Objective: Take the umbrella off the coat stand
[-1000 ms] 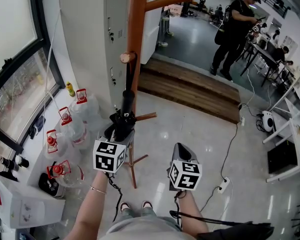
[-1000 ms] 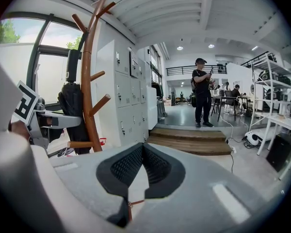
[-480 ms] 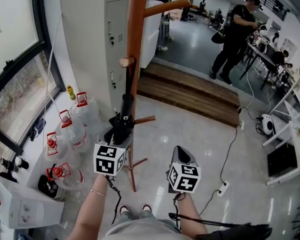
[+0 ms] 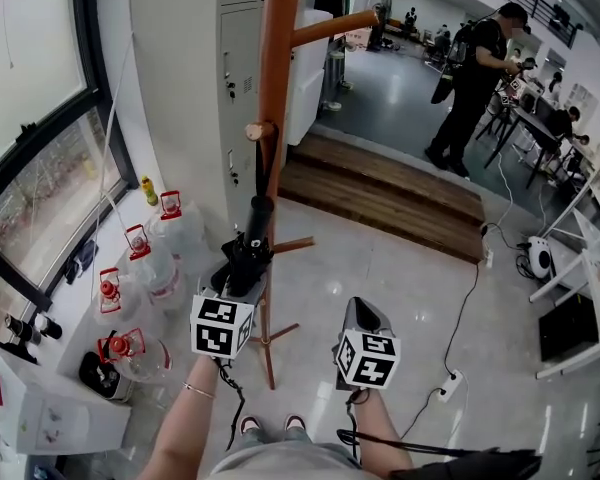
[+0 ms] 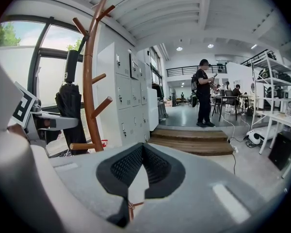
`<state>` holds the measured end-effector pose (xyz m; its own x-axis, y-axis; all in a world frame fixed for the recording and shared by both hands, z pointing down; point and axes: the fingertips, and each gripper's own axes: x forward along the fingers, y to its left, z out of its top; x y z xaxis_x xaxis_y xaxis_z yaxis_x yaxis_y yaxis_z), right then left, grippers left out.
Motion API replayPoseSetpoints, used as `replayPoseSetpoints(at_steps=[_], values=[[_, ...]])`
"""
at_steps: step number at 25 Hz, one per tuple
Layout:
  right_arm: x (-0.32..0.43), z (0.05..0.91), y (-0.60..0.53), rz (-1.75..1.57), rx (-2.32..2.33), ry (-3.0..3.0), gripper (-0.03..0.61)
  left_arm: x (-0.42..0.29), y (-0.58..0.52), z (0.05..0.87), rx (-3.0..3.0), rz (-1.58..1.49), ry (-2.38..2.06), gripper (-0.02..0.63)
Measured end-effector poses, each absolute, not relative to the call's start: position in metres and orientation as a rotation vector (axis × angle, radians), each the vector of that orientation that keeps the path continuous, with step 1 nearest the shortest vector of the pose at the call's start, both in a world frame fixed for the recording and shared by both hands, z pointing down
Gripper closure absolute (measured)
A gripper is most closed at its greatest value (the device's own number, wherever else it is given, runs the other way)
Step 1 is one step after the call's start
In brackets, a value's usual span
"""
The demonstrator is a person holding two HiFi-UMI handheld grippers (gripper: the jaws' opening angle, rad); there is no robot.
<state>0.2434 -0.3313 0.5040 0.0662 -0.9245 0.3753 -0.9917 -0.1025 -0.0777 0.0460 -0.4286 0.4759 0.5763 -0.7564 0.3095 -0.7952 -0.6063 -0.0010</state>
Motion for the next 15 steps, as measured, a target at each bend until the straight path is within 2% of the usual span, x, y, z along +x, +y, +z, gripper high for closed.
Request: replayPoseSetpoints(at_steps=[15], values=[[0.236,0.488,-0.327,0.461,2.127,-2.02,0.574,0.038,-0.408,0.433,2.716,0.365,-1.392,0.356]])
